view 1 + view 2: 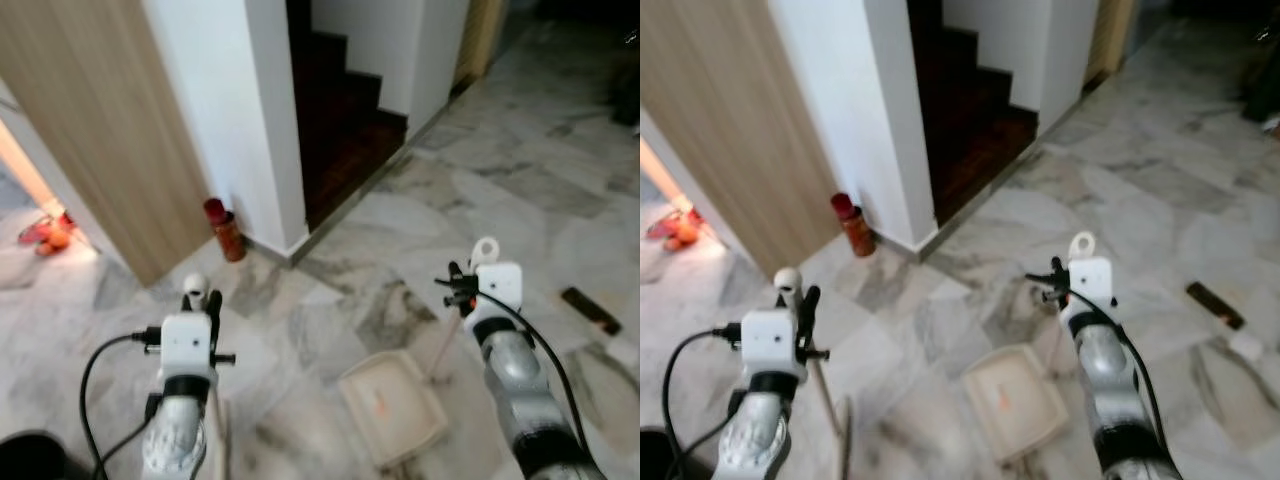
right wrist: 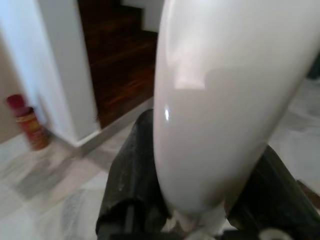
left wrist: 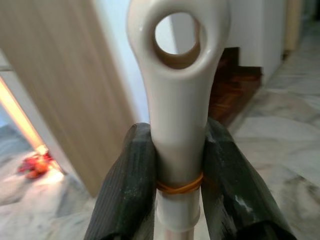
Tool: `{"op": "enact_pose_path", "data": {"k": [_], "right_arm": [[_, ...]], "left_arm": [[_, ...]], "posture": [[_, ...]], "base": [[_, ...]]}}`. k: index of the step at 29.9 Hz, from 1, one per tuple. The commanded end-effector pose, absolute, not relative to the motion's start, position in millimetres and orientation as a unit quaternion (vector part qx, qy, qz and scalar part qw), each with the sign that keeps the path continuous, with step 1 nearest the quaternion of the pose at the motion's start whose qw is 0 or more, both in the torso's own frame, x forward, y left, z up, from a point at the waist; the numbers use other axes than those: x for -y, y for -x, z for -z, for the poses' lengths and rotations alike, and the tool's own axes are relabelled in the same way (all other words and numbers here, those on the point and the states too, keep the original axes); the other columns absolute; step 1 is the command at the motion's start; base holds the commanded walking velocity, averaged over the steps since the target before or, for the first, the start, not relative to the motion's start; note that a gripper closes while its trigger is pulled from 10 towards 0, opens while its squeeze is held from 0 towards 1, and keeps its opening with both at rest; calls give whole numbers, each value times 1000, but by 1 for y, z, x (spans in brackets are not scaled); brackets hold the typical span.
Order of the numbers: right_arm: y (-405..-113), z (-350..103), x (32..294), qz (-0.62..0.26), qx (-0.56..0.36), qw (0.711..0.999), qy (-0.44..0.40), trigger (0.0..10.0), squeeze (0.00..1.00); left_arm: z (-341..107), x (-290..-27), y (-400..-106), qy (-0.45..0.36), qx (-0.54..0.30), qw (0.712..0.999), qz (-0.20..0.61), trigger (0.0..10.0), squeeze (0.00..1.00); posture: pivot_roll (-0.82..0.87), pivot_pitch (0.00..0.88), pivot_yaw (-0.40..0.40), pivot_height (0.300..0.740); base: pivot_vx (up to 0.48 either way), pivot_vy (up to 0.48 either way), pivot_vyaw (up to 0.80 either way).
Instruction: Sweep floor
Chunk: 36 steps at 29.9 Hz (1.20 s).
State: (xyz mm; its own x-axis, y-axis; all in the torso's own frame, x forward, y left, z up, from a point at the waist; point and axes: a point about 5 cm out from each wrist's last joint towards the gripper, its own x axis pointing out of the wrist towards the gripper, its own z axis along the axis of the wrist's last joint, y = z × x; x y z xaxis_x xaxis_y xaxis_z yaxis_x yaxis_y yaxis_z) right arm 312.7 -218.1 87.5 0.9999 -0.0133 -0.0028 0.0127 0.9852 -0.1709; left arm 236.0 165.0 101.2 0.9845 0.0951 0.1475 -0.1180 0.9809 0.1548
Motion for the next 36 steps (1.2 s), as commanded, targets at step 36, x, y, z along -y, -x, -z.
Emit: {"op": "enact_pose_path", "data": {"k": [36], "right_arm": [[-309,-144,215,-47,46,990,128,10000,0]], "left_arm": [[-105,-131,-264,-44,118,991,-43,10000,0]], "posture": [[-450,0,16,740]], "base": [[0,0,-600]]}}
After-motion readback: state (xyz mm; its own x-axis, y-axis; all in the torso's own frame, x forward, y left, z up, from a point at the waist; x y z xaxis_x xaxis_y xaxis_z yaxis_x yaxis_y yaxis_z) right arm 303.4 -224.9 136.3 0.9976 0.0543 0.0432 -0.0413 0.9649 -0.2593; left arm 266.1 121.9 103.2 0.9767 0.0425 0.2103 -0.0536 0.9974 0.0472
